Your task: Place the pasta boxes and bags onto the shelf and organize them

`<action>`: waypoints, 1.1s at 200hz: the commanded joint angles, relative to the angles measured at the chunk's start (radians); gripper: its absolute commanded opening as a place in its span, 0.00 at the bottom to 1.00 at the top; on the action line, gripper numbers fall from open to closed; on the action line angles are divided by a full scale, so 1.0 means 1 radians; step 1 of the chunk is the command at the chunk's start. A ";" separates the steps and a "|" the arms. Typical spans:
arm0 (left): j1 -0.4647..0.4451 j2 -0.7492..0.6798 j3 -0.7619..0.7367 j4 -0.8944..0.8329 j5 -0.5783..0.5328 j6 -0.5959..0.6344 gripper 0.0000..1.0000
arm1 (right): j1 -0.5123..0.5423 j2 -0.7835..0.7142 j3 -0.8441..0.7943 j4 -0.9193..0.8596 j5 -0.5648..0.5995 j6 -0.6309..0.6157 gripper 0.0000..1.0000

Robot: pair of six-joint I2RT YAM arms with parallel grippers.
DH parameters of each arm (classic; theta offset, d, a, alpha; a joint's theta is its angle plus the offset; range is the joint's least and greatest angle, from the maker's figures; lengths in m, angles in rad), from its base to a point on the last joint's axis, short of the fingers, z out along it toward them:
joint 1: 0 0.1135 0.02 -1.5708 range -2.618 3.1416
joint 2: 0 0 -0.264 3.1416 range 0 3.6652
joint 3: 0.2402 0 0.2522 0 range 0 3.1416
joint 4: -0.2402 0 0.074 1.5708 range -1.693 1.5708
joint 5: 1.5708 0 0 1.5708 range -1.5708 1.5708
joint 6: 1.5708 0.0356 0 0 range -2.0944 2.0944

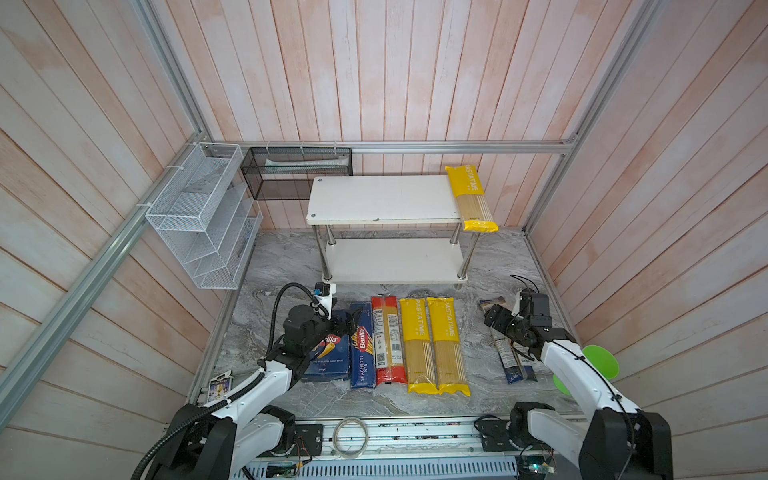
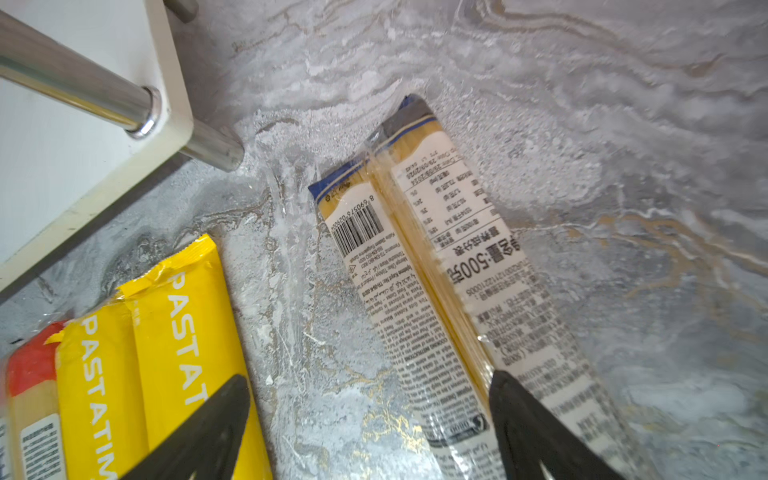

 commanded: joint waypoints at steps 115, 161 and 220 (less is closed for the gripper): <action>-0.005 0.016 0.003 0.014 -0.005 -0.005 1.00 | 0.010 0.206 0.154 -0.074 0.137 -0.138 0.93; -0.005 0.008 0.002 0.006 -0.017 0.004 1.00 | -0.001 0.278 0.125 -0.002 0.121 -0.126 0.94; -0.005 0.018 0.002 0.013 -0.007 -0.003 1.00 | -0.020 0.234 0.042 0.050 -0.005 -0.096 0.95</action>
